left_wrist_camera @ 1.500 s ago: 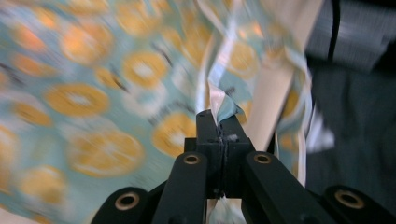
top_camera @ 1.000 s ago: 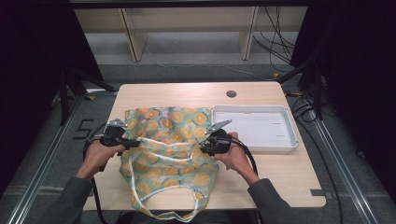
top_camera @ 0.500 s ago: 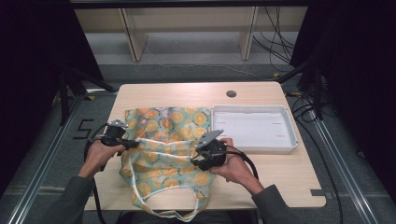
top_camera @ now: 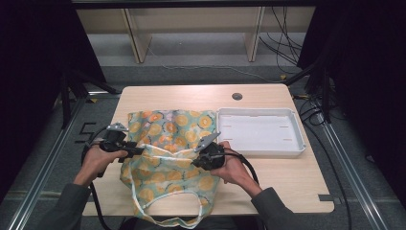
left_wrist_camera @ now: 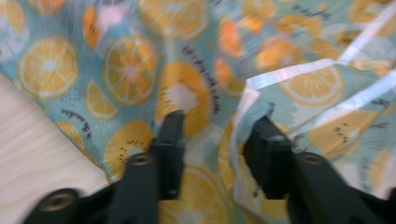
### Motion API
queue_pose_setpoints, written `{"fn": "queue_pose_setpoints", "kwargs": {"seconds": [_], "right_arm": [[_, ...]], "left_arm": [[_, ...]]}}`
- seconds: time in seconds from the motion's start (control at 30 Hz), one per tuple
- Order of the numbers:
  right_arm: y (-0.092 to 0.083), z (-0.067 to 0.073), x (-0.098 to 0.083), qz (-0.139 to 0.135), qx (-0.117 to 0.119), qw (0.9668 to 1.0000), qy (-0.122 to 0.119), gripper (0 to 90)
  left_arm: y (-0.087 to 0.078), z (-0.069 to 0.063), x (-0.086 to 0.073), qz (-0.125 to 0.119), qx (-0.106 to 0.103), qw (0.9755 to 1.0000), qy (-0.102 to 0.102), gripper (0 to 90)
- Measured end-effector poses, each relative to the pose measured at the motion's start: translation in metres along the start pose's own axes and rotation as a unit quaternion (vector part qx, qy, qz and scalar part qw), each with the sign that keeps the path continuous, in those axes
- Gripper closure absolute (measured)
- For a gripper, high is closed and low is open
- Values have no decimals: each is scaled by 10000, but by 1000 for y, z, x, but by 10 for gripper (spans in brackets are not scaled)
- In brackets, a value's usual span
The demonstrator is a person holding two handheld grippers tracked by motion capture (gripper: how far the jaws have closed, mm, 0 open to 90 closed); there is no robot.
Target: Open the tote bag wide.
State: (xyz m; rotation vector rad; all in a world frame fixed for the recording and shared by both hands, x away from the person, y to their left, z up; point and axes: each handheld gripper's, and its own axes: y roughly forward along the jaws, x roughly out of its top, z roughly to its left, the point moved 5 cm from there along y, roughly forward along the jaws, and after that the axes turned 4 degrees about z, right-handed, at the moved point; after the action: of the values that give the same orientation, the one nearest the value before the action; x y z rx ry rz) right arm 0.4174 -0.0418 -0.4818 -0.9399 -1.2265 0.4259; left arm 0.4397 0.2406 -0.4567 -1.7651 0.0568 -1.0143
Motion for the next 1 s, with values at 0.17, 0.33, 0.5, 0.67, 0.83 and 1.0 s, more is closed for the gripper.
{"fn": "queue_pose_setpoints", "kwargs": {"seconds": [0.17,0.33,0.5,0.67,0.83,1.0], "right_arm": [[-15,-4,8,-463,293,9979,348,900],[-20,-6,12,-592,319,9966,484,900],[-23,-10,13,-597,274,9970,399,900],[-26,-13,16,-728,301,9957,490,900],[-29,-10,17,-718,363,9956,479,900],[-39,3,18,-775,499,9948,440,900]], "left_arm": [[-41,-39,9,-284,268,9967,710,397],[-44,-74,3,-188,409,9893,1387,365],[-26,-89,-14,143,519,9875,1480,336],[-4,-85,-29,518,744,9819,1661,358],[0,-80,-35,547,333,9810,1830,829],[-32,-84,-27,336,-186,9818,1861,889]]}}
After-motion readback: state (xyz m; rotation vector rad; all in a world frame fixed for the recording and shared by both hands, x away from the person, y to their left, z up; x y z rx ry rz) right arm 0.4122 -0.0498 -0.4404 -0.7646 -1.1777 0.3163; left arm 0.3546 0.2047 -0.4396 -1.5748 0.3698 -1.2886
